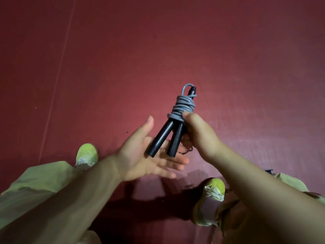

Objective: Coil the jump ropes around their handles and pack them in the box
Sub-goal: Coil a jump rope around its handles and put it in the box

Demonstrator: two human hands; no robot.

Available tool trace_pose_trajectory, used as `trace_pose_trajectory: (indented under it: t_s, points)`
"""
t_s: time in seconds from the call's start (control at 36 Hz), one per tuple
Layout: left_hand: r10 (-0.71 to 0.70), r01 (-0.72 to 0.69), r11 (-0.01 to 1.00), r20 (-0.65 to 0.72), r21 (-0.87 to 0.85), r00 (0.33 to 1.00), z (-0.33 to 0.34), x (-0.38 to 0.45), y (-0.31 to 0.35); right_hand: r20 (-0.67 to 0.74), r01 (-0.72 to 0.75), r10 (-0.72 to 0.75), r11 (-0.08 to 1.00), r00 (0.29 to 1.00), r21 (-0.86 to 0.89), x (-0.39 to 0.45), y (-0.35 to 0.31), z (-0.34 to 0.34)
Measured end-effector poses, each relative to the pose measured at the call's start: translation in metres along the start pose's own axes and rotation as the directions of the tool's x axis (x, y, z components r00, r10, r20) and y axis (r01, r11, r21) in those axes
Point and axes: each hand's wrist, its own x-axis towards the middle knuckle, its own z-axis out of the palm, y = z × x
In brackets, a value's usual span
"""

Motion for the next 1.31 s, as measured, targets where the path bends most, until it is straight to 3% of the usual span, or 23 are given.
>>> trace_pose_trajectory:
  t_s: [0.08,0.19,0.42,0.53,0.72,0.86,1.0,1.11,1.22,1.31]
  points:
    - [0.012,0.031,0.978,0.206,-0.206,0.979,0.005,0.002,-0.011,0.046,0.067,-0.067,0.998,0.997,0.006,-0.003,-0.003,0.001]
    - [0.043,0.031,0.966,0.277,-0.258,0.96,0.009,0.0,-0.012,0.091,0.138,-0.129,0.984,0.987,-0.108,-0.005,-0.008,0.001]
    - [-0.063,0.078,0.978,0.086,-0.192,0.994,0.01,-0.004,-0.001,0.078,0.036,-0.01,0.944,0.997,-0.328,-0.004,-0.011,0.003]
    - [-0.095,0.102,0.992,-0.095,0.068,0.991,0.008,-0.005,0.007,0.079,-0.022,0.046,0.96,0.996,-0.281,-0.001,-0.007,0.0]
    - [0.066,0.075,0.911,-0.321,0.407,0.945,0.004,0.001,0.002,0.085,-0.055,0.086,0.947,0.993,-0.318,0.003,0.001,-0.001]
    - [0.154,0.161,0.796,-0.452,0.584,0.878,0.004,0.002,0.002,0.084,-0.074,0.114,0.924,0.99,-0.376,0.001,0.001,-0.002]
    - [0.366,0.159,0.641,-0.481,0.751,0.796,-0.003,0.008,0.001,0.08,-0.13,0.177,0.904,0.981,-0.407,0.001,0.0,-0.001]
    - [0.404,0.171,0.632,-0.51,0.756,0.759,-0.01,0.009,0.0,0.081,-0.153,0.191,0.928,0.978,-0.339,0.002,0.0,-0.003]
    - [0.432,0.071,0.665,-0.46,0.744,0.776,-0.014,0.011,-0.001,0.094,-0.172,0.197,0.96,0.976,-0.22,0.002,-0.002,-0.004]
    - [0.366,-0.04,0.75,-0.364,0.66,0.856,-0.009,0.008,0.001,0.094,-0.164,0.183,0.969,0.979,-0.182,0.002,-0.002,-0.006]
